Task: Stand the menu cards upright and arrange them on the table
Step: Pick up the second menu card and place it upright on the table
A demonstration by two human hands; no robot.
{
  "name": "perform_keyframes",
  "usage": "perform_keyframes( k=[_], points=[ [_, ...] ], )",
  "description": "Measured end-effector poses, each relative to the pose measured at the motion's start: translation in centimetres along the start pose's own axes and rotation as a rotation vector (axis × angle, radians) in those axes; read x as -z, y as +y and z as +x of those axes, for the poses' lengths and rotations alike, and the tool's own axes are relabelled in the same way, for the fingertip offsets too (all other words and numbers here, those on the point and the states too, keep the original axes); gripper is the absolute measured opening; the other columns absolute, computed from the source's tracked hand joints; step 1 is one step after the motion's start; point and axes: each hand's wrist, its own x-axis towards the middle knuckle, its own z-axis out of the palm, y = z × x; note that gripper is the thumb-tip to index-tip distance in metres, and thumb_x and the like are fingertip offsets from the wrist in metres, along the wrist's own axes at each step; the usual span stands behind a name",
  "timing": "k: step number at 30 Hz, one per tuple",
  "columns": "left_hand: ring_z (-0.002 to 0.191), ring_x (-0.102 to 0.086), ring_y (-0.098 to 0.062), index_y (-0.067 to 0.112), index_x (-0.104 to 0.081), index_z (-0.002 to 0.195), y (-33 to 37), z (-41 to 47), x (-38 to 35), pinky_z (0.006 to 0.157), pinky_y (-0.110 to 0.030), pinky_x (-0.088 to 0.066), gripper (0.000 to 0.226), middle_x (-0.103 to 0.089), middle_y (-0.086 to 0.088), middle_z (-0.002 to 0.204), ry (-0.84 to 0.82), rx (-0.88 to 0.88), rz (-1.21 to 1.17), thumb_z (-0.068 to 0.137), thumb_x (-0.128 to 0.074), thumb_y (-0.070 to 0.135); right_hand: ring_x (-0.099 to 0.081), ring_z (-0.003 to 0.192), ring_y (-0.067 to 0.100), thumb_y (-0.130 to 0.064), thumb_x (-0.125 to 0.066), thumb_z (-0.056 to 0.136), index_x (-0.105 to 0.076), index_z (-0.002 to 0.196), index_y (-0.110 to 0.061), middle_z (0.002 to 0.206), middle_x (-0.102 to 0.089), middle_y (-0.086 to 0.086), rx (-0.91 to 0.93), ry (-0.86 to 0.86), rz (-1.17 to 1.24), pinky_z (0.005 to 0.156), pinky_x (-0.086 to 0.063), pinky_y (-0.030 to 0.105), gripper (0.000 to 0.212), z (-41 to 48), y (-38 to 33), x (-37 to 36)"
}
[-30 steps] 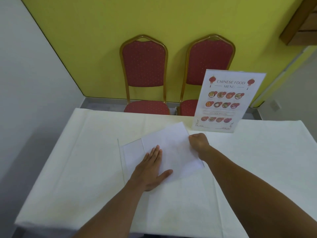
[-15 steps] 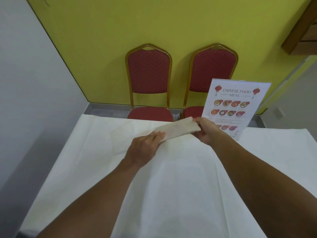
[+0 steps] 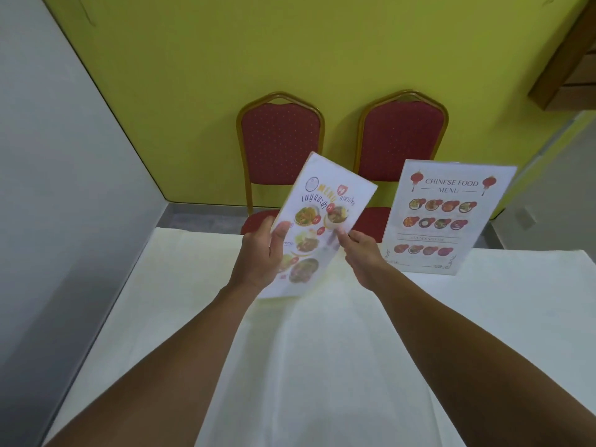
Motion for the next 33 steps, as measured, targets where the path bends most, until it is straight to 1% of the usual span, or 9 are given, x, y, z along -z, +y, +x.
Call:
perform_keyframes(
  k=[2,6,9,13,16,19,24,30,33],
  points=[
    [0.056,-0.059,-0.003,0.019,-0.059,0.095,0.4,0.2,-0.2,0.049,-0.016,-0.041,0.026,-0.064,0.008,0.068,-0.032,0.096,-0.108,0.104,-0.041,0.035,-0.067,0.086,0.016,-0.034,-0.068,0.094,-0.067,0.113,0.003,0.109,-0.074,0.007,0.027,0.075,0.012,0.082,-0.056,0.035,0.042,0.3,0.3,0.0],
    [0.062,-0.065,-0.003,0.015,-0.050,0.097,-0.1,0.8,-0.7,0.048,-0.017,-0.043,0.028,-0.066,0.008,0.077,-0.060,0.185,-0.105,0.104,-0.037,0.039,-0.073,0.097,0.029,-0.029,-0.074,0.089,-0.073,0.095,-0.009,0.099,-0.077,0.006,0.053,0.164,0.008,0.087,-0.060,0.053,0.020,0.9,0.5,0.4],
    [0.077,-0.066,-0.018,0.017,-0.046,0.106,-1.1,1.5,-1.4,0.053,-0.029,-0.044,0.032,-0.068,0.002,0.095,0.044,0.187,0.001,0.102,-0.038,0.048,-0.071,0.092,0.022,-0.030,-0.070,0.092,-0.072,0.093,-0.014,0.095,-0.075,0.000,0.106,0.243,-0.060,0.086,-0.060,0.046,0.017,0.9,0.1,0.3],
    [0.101,-0.063,-0.018,0.023,-0.055,0.119,-1.3,2.5,-2.1,0.073,-0.038,-0.053,0.041,-0.068,0.008,0.114,0.196,0.237,0.074,0.099,-0.038,0.055,-0.064,0.085,0.020,-0.027,-0.054,0.101,-0.068,0.085,-0.019,0.088,-0.069,-0.003,0.200,0.331,-0.105,0.077,-0.055,0.035,0.023,0.9,-0.9,0.2],
    [0.096,-0.064,-0.018,0.021,-0.061,0.108,-1.1,3.3,-2.4,0.072,-0.036,-0.053,0.035,-0.070,0.008,0.106,0.242,0.188,0.059,0.101,-0.039,0.048,-0.051,0.075,0.017,-0.026,-0.044,0.104,-0.063,0.078,-0.013,0.076,-0.060,-0.001,0.249,0.372,-0.091,0.068,-0.043,0.031,0.035,1.0,-1.3,0.5],
    [0.094,-0.065,-0.022,0.012,-0.058,0.110,-0.7,4.2,-3.0,0.066,-0.021,-0.047,0.029,-0.068,0.000,0.103,0.157,0.225,0.009,0.105,-0.033,0.027,-0.060,0.085,0.021,-0.035,-0.040,0.104,-0.066,0.096,-0.003,0.092,-0.069,0.007,0.233,0.316,0.010,0.077,-0.055,0.042,0.042,1.2,-1.6,1.2],
    [0.122,-0.056,-0.025,0.015,-0.039,0.148,-1.5,4.8,-4.5,0.096,-0.044,-0.052,0.050,-0.058,-0.007,0.137,-0.008,0.364,-0.013,0.099,-0.027,0.015,-0.069,0.105,0.033,-0.037,-0.039,0.099,-0.065,0.109,0.001,0.111,-0.072,0.015,0.204,0.261,0.056,0.094,-0.055,0.050,0.047,1.9,-1.7,2.5],
    [0.112,-0.056,-0.015,0.012,-0.038,0.146,-2.1,3.7,-5.5,0.075,-0.008,-0.047,0.054,-0.055,-0.005,0.136,-0.043,0.366,-0.108,0.094,-0.033,-0.002,-0.073,0.083,0.007,-0.027,-0.041,0.104,-0.070,0.117,-0.006,0.106,-0.076,0.001,0.323,0.229,0.062,0.066,-0.056,0.022,0.038,1.7,-1.0,3.0],
    [0.117,-0.056,-0.017,0.017,-0.024,0.154,-2.7,3.1,-5.7,0.083,-0.020,-0.053,0.062,-0.052,-0.002,0.141,-0.077,0.374,-0.122,0.095,-0.035,0.000,-0.073,0.091,0.010,-0.020,-0.042,0.097,-0.069,0.123,-0.010,0.111,-0.076,0.000,0.399,0.179,0.009,0.069,-0.059,0.024,0.038,1.1,-0.7,3.1]
  ],
)
